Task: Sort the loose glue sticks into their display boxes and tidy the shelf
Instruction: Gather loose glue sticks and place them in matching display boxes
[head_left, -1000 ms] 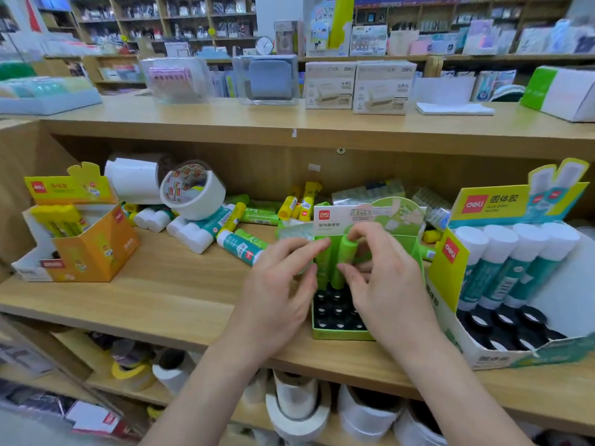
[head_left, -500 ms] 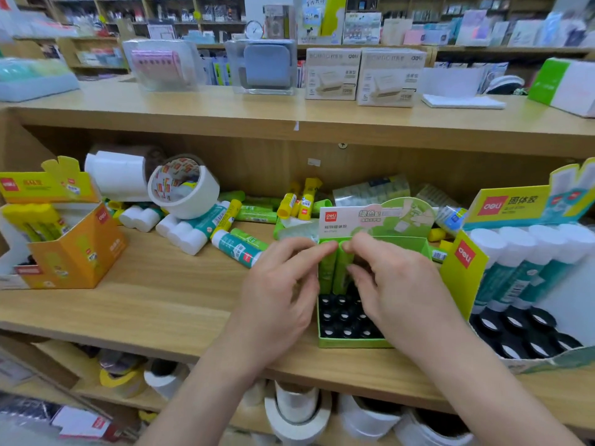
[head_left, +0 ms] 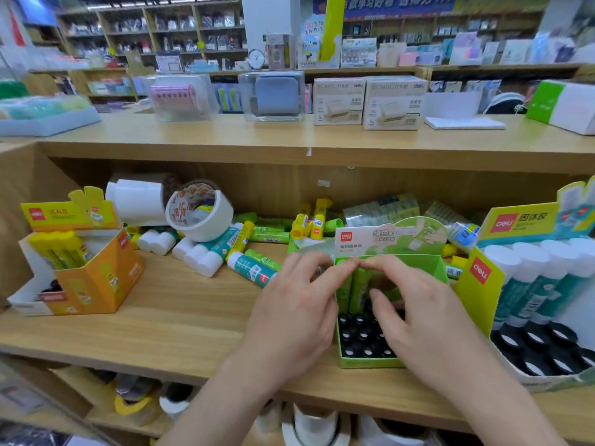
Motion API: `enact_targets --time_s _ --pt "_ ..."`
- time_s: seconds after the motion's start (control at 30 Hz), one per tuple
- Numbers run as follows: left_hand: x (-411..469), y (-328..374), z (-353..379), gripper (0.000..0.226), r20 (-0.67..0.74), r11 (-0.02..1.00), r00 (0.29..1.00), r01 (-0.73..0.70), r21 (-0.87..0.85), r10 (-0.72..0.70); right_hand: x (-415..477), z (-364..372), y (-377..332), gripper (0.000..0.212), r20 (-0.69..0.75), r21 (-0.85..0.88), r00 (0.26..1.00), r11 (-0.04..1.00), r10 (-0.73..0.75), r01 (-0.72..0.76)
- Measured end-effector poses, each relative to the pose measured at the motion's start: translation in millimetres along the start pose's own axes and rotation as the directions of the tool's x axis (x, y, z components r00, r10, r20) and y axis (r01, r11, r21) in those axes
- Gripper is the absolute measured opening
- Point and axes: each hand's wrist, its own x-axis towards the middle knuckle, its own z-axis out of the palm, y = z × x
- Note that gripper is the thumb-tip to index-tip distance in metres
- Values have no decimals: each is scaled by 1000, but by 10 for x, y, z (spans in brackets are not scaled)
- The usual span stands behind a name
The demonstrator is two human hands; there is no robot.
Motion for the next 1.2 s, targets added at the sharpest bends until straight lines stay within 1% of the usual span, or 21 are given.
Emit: enact_targets --time_s 0.1,0.17,0.2,0.27,0.33,0.4,0.47,0.53,0.6,0.67,0.7,0.77,0.83,0.9,0.97,1.03,1.07,1.13,1.17,1.2 --pt "1 -30 -42 52 49 999 999 -19 -31 20 -6 65 -67 32 -96 -62 995 998 12 -18" --pt "-16 -76 -90 52 56 996 998 -31 -87 36 -5 107 -103 33 -167 -76 986 996 22 -35" --pt "-31 -117 -121 52 37 991 999 -20 -132 25 0 117 -123 32 -200 -72 980 997 17 -32" --pt "-47 -269 -192 47 -48 980 998 36 -195 -46 19 121 -175 29 -259 -65 966 998 -18 1" --pt "-41 -485 -268 41 -121 984 986 93 -150 -112 45 119 -238 30 -298 -39 953 999 -48 38" --pt "-30 -690 -334 39 -107 987 983 145 -61 -151 76 136 -302 29 -306 -2 950 998 -60 62" --pt "-24 -829 -381 42 -2 985 985 172 20 -172 106 169 -368 27 -297 28 952 996 -69 81" --pt "-44 -913 -392 47 150 979 972 166 116 -183 124 221 -447 26 -290 23 952 994 -97 108" --pt "-60 -967 -379 52 268 969 949 107 223 -167 143 284 -535 26 -272 31 955 991 -117 130" --pt "-78 -1011 -377 54 318 964 936 66 257 -149 163 373 -621 28 -220 21 966 989 -138 146" --pt "-89 -1035 -384 53 310 967 942 53 248 -131 173 423 -665 30 -179 12 974 989 -140 144" --pt "-111 -1069 -406 48 248 978 963 53 202 -103 192 538 -730 36 -95 -10 986 990 -141 140" --pt "-133 -1088 -437 47 230 980 968 55 193 -100 209 655 -774 43 -19 -22 992 992 -127 126" --pt "-156 -1130 -457 46 261 979 959 55 196 -106 218 778 -797 47 50 -69 993 991 -108 112" --pt "-172 -1176 -486 43 281 983 957 20 185 -72 243 858 -839 50 112 -160 989 980 -96 113" --pt "-181 -1211 -517 39 298 987 954 -17 160 -32 280 900 -890 57 213 -219 977 974 -18 66" --pt "-189 -1228 -528 38 312 991 950 -24 132 -18 285 930 -888 58 211 -238 978 970 -4 55" --pt "-208 -1245 -554 35 325 1000 945 -17 10 13 288 952 -899 49 195 -245 980 969 35 14" --pt "-197 -1235 -580 35 320 997 947 13 -80 13 276 961 -902 42 164 -246 986 969 41 1" --pt "-171 -1221 -608 34 304 982 953 60 -181 -2 236 990 -883 36 94 -253 995 967 43 -18"
